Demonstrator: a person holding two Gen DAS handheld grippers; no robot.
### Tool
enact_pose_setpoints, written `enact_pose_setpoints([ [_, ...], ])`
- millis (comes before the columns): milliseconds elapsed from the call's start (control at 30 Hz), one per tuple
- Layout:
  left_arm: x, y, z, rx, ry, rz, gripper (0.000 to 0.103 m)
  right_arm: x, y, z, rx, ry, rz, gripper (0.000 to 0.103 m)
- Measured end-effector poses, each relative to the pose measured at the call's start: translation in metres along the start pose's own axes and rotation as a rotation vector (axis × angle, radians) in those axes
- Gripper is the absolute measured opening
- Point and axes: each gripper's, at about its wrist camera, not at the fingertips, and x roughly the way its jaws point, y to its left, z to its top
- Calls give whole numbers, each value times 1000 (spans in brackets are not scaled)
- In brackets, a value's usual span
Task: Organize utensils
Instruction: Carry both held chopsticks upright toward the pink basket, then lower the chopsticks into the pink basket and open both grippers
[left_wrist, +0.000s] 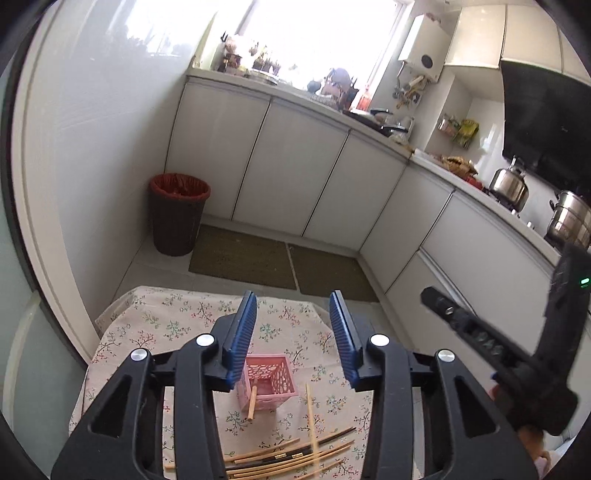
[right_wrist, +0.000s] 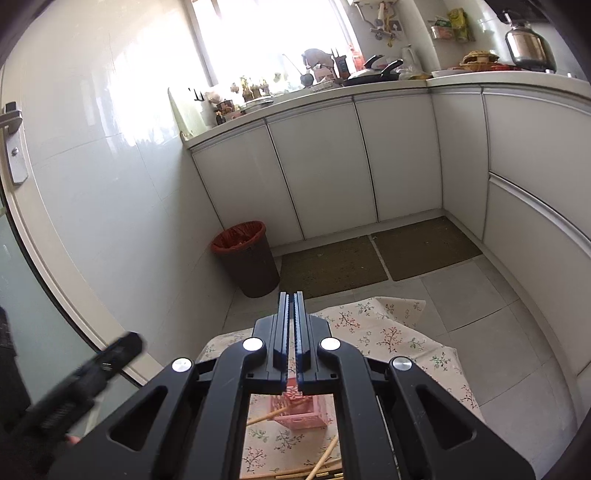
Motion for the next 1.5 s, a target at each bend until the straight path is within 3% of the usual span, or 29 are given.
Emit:
enact_pose_setpoints([
  [100,-29,8,-3,-36,-36,-5,38,29,-10,-12,-80,97,-38,8],
  [167,-41,16,-10,-58,-35,3,39,48,-29,-29,-99,210,-8,13],
  [233,-47,24,-15,-79,-19,6,43,59,-58,-54,20,311,12,18],
  [267,-46,27,-17,-87,-2,15,45,65,-73,-72,114,390,26,31],
  [333,-48,31,-17,-100,25,19,45,85,-89,-112,232,564,6,43],
  [467,-50,31,-22,-109,39,20,45,124,-79,-175,239,729,-89,43],
  [733,-46,38,-30,-118,56,15,51,164,-41,-203,210,641,-89,43],
  [833,-44,43,-31,-139,64,8,54,174,-34,-215,218,652,-95,43],
  [900,-44,45,-32,-147,67,9,54,179,-35,-228,222,669,-128,33],
  [933,-45,46,-32,-148,68,9,54,180,-36,-233,206,666,-161,13],
  [967,-46,46,-32,-147,67,8,54,176,-37,-234,190,635,-172,8],
  [1033,-49,44,-31,-142,62,2,54,171,-42,-235,199,636,-147,7],
  [1200,-51,32,-35,-107,75,-22,54,119,-65,-198,289,527,-66,7],
  [1300,-50,25,-38,-94,80,-25,54,71,-59,-165,250,444,-55,7],
  [1500,-46,25,-43,-102,99,-16,54,-10,-37,-84,186,179,22,7],
])
